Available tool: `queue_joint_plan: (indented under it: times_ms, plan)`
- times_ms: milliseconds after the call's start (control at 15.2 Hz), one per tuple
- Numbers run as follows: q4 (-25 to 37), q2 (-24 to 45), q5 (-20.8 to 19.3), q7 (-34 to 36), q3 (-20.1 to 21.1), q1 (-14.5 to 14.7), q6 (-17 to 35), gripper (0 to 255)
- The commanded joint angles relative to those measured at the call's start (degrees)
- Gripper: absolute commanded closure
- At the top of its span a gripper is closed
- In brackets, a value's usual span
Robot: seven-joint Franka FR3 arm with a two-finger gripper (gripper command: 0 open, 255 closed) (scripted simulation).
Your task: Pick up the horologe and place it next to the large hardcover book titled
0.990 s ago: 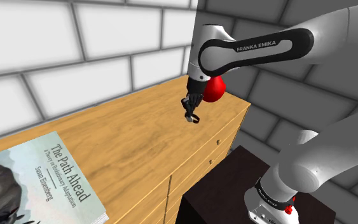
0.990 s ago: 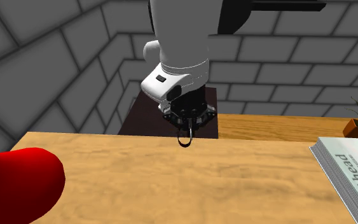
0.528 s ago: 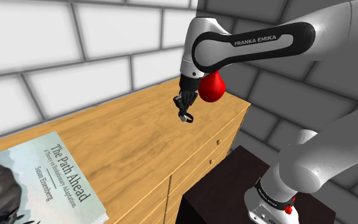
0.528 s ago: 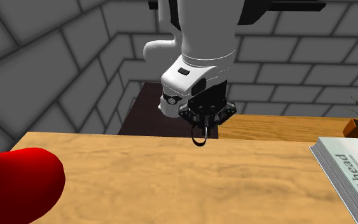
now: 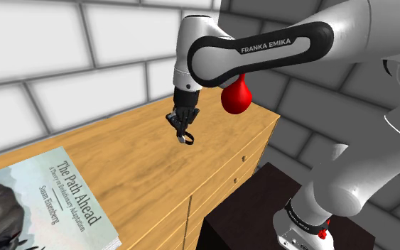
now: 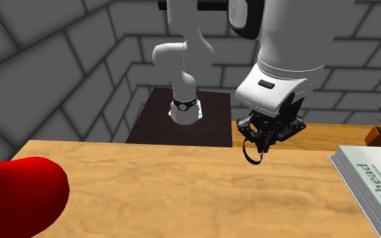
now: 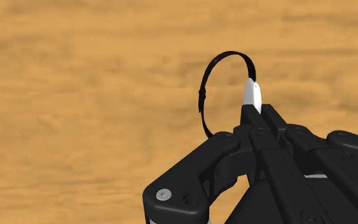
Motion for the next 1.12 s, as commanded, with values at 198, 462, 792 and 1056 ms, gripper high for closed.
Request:
queue_joint_plan:
  times_ms: [198,462,792,1056]
  plan:
    - [7.92,7.81,-2.12,8.03,4.54,2.29,0.55,255]
    - [15.25,14.6,-5.11,14.2,7.3,4.45,0.12,255]
    - [26.37,24.19,-10.07,21.75,9.55,8.39,-1.76,255]
    - [37.35,32.77,-14.4,27.1,10.2,12.87,-4.7,255]
